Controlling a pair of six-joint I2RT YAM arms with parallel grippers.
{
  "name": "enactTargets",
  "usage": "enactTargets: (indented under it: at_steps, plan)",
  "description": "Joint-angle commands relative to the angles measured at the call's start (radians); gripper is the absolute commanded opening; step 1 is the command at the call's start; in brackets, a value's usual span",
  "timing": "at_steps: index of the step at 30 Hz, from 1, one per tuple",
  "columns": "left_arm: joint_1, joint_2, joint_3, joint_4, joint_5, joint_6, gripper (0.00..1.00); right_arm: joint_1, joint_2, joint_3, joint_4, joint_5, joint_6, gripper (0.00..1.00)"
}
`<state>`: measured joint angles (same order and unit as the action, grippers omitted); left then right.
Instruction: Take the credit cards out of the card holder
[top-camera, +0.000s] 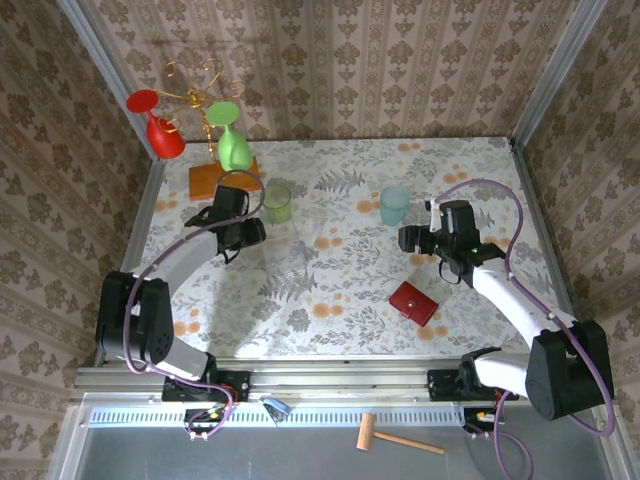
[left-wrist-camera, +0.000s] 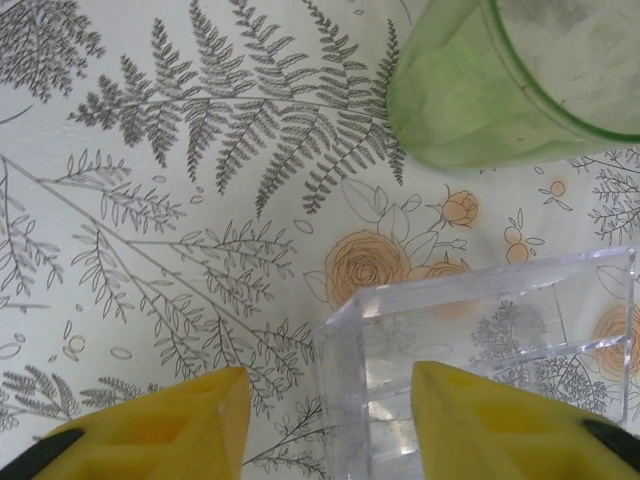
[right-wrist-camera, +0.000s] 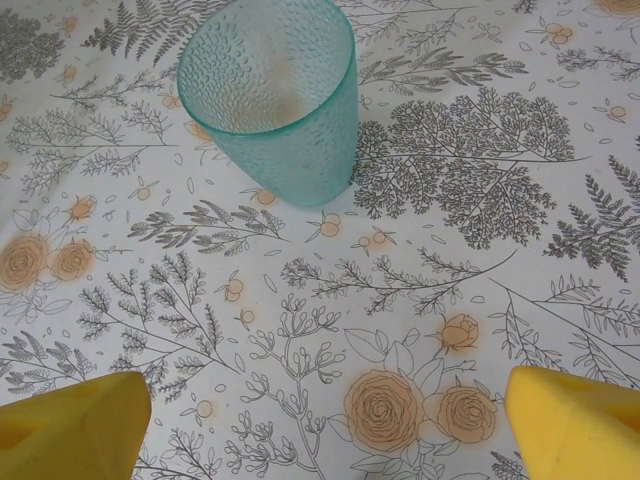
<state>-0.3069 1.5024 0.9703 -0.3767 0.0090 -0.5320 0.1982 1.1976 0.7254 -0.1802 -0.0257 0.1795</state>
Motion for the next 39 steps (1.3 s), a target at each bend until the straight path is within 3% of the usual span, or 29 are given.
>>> enactTargets:
  at_steps: [1,8,17,28,39]
  plan:
    - [0.002,0.028,0.05,-0.056,0.01,-0.013,0.41,0.009,-0.018,0.022,-0.026,0.037,-0.006,0.92]
    - [-0.006,0.077,0.086,-0.078,0.02,-0.02,0.27,0.009,-0.01,0.031,-0.033,0.051,-0.016,0.93]
    - [-0.02,0.132,0.106,-0.09,0.033,-0.025,0.25,0.012,0.002,0.034,-0.037,0.058,-0.02,0.93]
    - [-0.034,0.152,0.126,-0.092,0.029,-0.014,0.14,0.016,-0.007,0.024,-0.039,0.061,-0.02,0.93]
    - [-0.034,0.194,0.146,-0.105,0.026,-0.008,0.13,0.02,-0.009,0.025,-0.045,0.062,-0.019,0.93]
